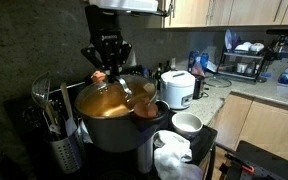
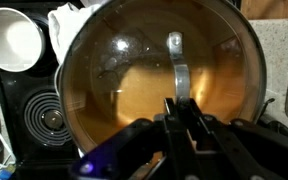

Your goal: Move the pot to the right side of the stove

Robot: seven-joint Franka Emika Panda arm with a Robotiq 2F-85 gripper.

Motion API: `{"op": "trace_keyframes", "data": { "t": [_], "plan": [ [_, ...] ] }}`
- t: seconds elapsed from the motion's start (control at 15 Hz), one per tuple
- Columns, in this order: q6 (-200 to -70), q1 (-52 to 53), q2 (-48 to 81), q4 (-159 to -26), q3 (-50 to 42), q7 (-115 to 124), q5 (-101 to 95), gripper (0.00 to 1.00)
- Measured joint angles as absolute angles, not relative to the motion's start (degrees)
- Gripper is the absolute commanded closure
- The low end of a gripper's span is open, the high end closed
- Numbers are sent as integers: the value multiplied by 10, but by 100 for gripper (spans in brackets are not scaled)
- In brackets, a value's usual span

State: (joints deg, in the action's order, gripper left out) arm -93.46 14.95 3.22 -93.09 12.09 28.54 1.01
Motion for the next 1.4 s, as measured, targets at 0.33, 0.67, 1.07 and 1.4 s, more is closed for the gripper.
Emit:
{"op": "trace_keyframes", "data": {
  "t": [0.33,0.67,1.07,1.4],
  "plan": [
    [-930,140,29,-931,111,329,-16,94],
    [-930,131,24,-938,103,362,-21,94],
    [-930,111,10,-958,86,367,-17,94],
    [-930,84,-27,-998,68,368,-3,94]
  ]
}}
